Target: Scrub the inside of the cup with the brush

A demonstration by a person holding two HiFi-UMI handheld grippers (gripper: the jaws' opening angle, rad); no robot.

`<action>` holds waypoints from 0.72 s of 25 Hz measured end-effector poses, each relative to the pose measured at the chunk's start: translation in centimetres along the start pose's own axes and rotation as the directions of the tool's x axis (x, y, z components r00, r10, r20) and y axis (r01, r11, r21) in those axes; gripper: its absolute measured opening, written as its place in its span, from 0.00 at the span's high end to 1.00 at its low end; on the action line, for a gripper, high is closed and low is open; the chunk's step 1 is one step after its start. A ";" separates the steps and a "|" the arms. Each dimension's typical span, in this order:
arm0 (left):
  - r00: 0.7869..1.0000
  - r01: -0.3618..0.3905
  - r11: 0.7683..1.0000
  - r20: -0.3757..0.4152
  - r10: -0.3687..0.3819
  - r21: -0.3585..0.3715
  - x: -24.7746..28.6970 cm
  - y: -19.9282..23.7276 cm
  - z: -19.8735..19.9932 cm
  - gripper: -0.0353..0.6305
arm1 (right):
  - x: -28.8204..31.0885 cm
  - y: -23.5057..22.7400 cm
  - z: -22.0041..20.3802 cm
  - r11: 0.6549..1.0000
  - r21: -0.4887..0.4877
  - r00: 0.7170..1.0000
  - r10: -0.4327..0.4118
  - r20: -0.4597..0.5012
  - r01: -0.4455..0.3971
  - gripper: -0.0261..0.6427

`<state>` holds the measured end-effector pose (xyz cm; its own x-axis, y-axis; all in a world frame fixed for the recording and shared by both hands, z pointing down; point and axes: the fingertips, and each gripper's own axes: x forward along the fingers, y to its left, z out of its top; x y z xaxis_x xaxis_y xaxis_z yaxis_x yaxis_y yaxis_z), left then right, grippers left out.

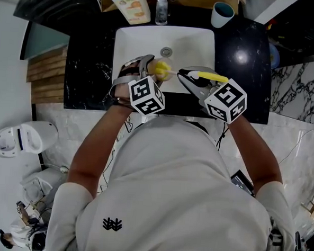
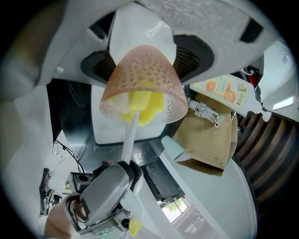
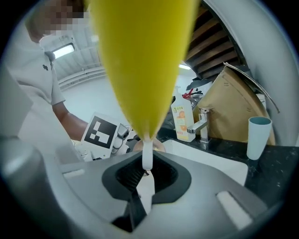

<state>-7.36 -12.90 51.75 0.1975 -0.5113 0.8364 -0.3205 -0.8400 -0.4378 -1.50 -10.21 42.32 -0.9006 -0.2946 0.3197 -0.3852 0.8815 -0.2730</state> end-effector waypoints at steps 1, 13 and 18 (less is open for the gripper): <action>1.000 0.002 1.000 0.004 -0.002 -0.002 0.0 -0.1 0.0 0.40 | -0.2 0.0 0.0 1.000 0.001 1.000 0.001 0.001 -0.001 0.90; 0.997 0.063 0.995 0.037 -0.061 -0.074 -0.2 -0.4 -0.9 0.40 | -5.6 0.2 2.2 0.995 -0.097 1.000 0.030 0.002 -0.030 0.90; 0.993 0.112 0.992 0.031 -0.110 -0.053 -0.2 -1.0 -1.0 0.40 | -5.8 0.5 3.3 0.991 -0.114 0.997 0.075 0.013 -0.073 0.90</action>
<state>-8.05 -11.74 52.34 0.2605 -0.4209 0.8689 -0.3448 -0.8812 -0.3234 2.85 -9.30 37.31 -0.9295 -0.2327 0.2862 -0.2932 0.9369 -0.1906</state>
